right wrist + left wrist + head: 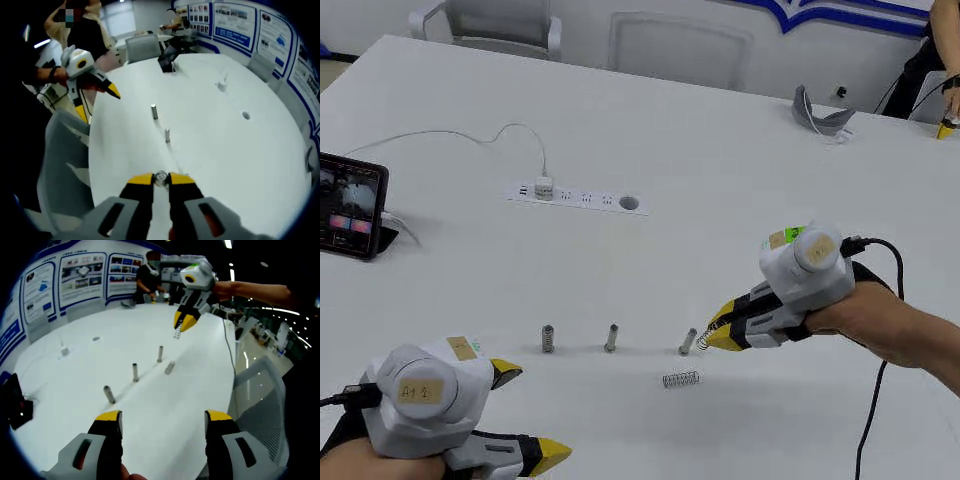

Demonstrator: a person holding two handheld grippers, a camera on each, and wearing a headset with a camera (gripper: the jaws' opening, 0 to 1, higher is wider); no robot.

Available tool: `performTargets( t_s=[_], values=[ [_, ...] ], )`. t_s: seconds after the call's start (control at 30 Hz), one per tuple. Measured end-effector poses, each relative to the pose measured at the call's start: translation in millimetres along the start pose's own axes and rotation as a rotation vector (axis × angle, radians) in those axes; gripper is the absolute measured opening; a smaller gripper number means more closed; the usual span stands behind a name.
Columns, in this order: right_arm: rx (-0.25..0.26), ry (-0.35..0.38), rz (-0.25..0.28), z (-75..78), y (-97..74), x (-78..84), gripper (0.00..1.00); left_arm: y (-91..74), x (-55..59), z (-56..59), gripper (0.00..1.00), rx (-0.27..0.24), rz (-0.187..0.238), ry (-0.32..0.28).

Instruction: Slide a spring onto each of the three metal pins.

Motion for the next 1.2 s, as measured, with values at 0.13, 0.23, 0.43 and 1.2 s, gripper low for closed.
performTargets(
  t_s=[0.13, 0.23, 0.43, 1.2],
  values=[
    [-0.005, -0.014, -0.010, 3.4, 4.4, -3.0, 0.12, 0.1, -1.8, 0.0, 0.69, -0.004, 0.005, -0.003],
    [-0.006, -0.031, -0.030, 7.9, 8.5, -4.4, 0.12, 0.0, -3.0, -0.4, 0.69, -0.010, 0.009, -0.006],
    [-0.005, -0.054, -0.063, 18.6, 14.6, -4.0, 0.13, -2.5, -1.8, -1.0, 0.69, -0.017, 0.012, -0.016],
    [-0.007, -0.104, -0.177, 46.8, 39.8, 15.6, 0.13, -16.5, 11.6, -12.8, 0.69, -0.067, -0.004, -0.064]
  ],
)
Point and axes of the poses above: the centre of the closed fingertips' face, and the gripper's own axes: y roughly forward along the fingers, z roughly to its right, x roughly out of its underside, the point moved 2 cm from there along -y, roughly backward along the fingers, and after that the axes turned 3 degrees about -x, right-handed, at the moved point
